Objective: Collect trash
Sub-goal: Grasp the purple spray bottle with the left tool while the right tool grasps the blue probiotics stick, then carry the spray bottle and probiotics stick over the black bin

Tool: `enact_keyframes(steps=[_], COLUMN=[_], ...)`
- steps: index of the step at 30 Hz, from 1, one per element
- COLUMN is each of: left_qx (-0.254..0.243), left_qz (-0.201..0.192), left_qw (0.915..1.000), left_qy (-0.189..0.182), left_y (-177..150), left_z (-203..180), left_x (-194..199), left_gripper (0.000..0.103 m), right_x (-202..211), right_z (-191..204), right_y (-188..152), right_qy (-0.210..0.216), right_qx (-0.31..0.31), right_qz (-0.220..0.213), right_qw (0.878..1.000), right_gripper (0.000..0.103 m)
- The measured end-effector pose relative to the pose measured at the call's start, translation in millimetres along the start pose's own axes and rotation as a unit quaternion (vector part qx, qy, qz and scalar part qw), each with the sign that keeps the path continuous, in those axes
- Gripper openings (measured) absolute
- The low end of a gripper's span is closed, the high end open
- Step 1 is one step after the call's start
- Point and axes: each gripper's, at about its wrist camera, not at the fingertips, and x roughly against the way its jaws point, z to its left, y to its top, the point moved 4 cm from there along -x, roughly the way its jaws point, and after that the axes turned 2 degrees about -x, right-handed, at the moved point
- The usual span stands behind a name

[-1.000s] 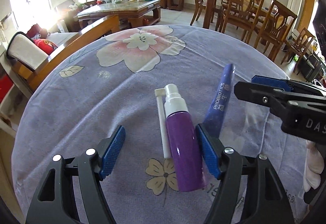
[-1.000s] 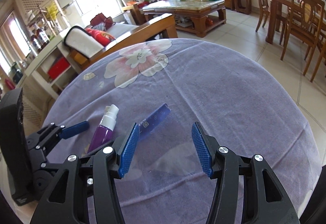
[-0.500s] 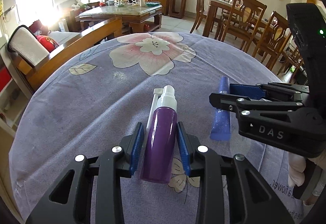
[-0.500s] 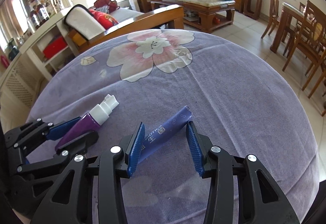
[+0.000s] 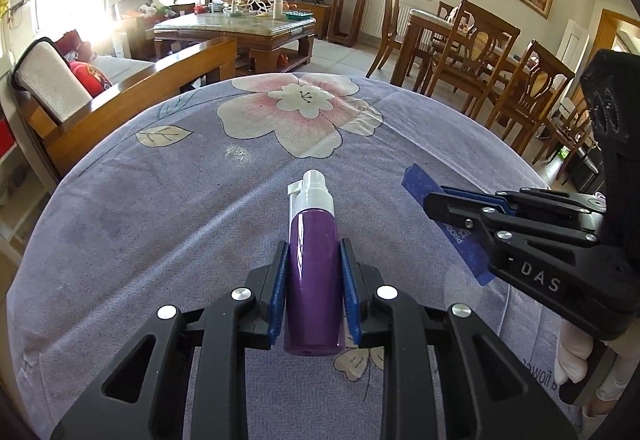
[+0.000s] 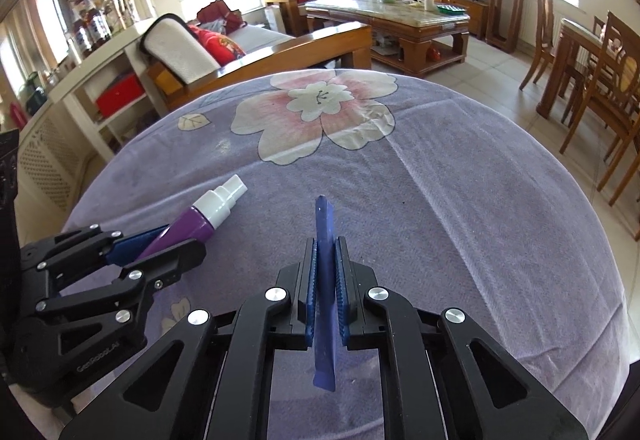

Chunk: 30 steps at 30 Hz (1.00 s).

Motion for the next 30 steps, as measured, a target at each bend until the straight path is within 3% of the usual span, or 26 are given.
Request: enact_keyframes(steps=[6,18,30], left_qx=[-0.007,-0.038,-0.080], left_qz=[-0.026,-0.123,-0.154], left_qw=[0.9996,0.9915,0.9848], left_qy=[0.007,0.021,0.009], left_y=[1.4,16.9,10.9], left_z=[-7.9,-57.9,-128.0], left_x=[10.6,74.6,101.5], left_gripper=[0.025,0.025,0.025], right_x=[31.9,117.9,199.4], right_z=[-1.7,-24.5,-58.6], right_y=[-6.7,-35.8,-88.7], right_qy=[0.012,0.060,0.099], right_qx=[-0.005,-0.040,-0.068], right_qz=[-0.034,-0.116,-0.172], right_qw=[0.999,0.991,0.978], right_gripper=[0.010,0.010,0.010])
